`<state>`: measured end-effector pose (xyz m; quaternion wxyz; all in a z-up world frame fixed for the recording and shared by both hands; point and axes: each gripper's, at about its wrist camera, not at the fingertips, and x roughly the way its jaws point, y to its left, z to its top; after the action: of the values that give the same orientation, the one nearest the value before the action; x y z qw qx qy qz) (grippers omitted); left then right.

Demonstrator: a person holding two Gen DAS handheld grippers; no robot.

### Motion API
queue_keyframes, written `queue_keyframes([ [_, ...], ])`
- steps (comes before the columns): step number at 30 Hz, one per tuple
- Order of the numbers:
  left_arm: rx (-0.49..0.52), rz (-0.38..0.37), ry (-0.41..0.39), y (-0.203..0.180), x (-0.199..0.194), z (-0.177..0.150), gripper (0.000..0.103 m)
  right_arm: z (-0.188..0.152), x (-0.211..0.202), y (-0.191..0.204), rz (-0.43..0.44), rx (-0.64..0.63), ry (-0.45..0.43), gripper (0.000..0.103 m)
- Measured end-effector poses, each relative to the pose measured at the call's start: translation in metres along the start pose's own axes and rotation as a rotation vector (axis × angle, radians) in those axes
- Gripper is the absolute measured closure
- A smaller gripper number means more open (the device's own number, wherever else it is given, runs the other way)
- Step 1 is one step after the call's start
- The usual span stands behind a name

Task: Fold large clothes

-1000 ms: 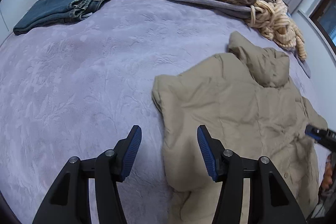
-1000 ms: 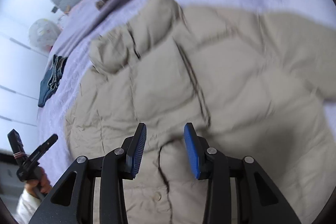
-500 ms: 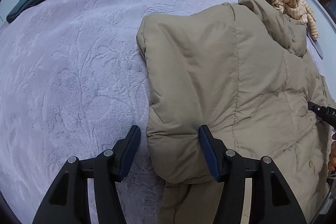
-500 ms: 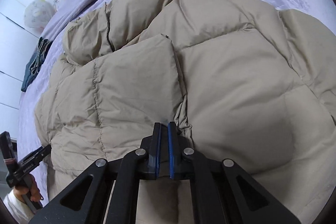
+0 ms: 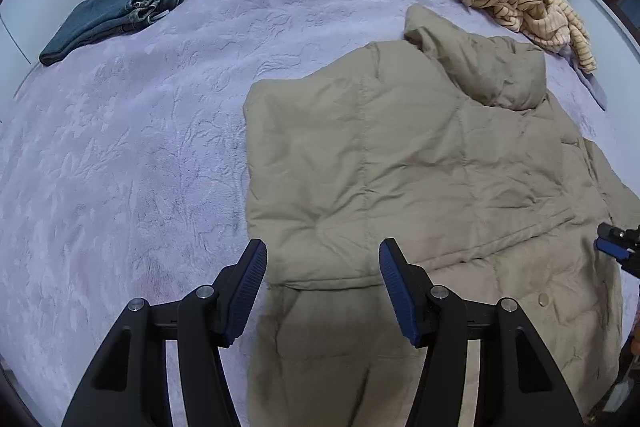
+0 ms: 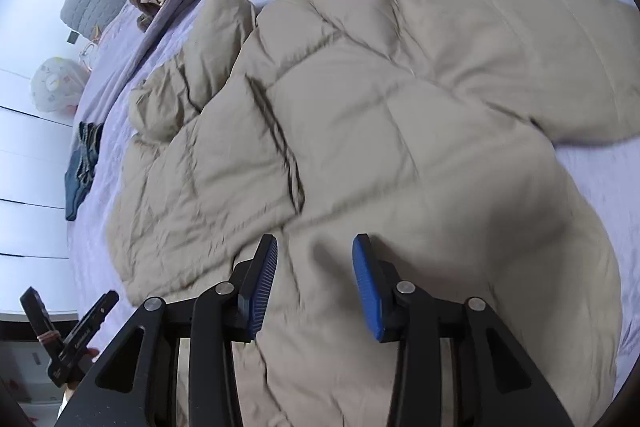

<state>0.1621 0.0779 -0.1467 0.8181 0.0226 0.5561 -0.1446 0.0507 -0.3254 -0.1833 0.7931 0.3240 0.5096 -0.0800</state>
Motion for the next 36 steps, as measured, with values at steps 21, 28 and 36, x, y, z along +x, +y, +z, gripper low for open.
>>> queue_keyframes([
  [21,0.054,0.005,0.065,-0.156,-0.036,-0.046,0.0,-0.029,-0.082,-0.099,0.201,0.122,-0.059,0.017],
  [28,0.069,-0.012,0.081,-0.206,-0.037,-0.055,0.0,-0.018,-0.097,-0.149,0.228,0.193,-0.101,0.017],
  [36,0.076,-0.008,0.098,-0.239,-0.035,-0.056,0.0,0.004,-0.103,-0.227,0.172,0.376,-0.179,0.017],
])
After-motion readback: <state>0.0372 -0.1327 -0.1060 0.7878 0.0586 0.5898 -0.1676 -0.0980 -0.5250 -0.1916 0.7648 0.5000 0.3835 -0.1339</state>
